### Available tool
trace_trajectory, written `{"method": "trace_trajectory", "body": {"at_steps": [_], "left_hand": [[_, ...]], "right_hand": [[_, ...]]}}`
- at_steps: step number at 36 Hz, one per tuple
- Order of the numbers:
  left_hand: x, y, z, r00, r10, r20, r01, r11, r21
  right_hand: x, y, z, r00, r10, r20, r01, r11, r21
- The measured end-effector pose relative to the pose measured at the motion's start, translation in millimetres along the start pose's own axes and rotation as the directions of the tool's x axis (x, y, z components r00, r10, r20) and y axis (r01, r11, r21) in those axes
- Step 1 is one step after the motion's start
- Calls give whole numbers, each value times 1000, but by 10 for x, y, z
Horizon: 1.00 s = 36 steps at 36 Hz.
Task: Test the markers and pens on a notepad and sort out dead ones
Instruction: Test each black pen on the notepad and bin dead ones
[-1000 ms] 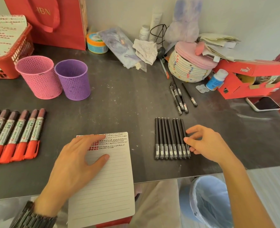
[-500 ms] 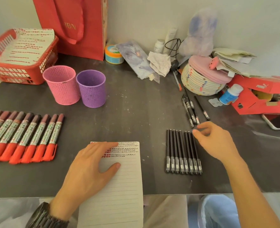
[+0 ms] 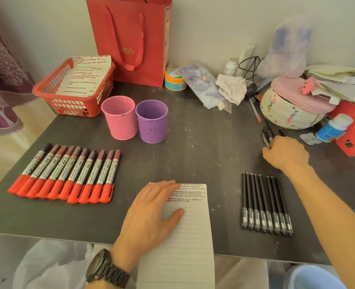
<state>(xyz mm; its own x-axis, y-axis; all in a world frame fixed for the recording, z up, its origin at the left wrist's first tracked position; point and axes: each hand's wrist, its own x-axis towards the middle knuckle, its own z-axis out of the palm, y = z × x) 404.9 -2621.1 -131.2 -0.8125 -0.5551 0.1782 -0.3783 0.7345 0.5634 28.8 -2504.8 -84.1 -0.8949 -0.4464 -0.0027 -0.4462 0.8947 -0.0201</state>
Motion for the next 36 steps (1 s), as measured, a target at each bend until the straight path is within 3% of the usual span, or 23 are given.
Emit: {"method": "trace_trajectory", "body": {"at_steps": [10, 16, 19, 22, 25, 27, 33, 36], "left_hand": [[-10, -14, 22, 1000, -1, -6, 1, 999, 45], [-7, -12, 42, 1000, 15, -14, -14, 998, 58], [-11, -1, 57, 1000, 25, -17, -24, 998, 60], [-7, 2, 57, 999, 25, -28, -24, 999, 27], [0, 7, 33, 999, 23, -45, -24, 999, -27], [-3, 24, 10, 998, 23, -66, -28, 997, -76], [-25, 44, -64, 996, 38, -85, -52, 984, -168], [-39, 45, -73, 996, 57, -72, -68, 984, -163]], "right_hand": [[11, -48, 25, 999, -16, 30, 17, 1000, -11], [-207, -168, -77, 989, -142, -42, 147, 924, 352], [-500, -325, -177, 986, -160, -54, 156, 743, 650], [-909, -504, -225, 979, -203, -23, 106, 407, 907], [-1367, -661, -173, 965, -262, 20, -1, 70, 998], [-1644, -757, -98, 956, -289, 49, -74, -75, 994], [-2145, -974, 169, 935, -339, 104, -208, -288, 935], [-2248, -1021, 278, 930, -355, 92, -208, -306, 929]]}}
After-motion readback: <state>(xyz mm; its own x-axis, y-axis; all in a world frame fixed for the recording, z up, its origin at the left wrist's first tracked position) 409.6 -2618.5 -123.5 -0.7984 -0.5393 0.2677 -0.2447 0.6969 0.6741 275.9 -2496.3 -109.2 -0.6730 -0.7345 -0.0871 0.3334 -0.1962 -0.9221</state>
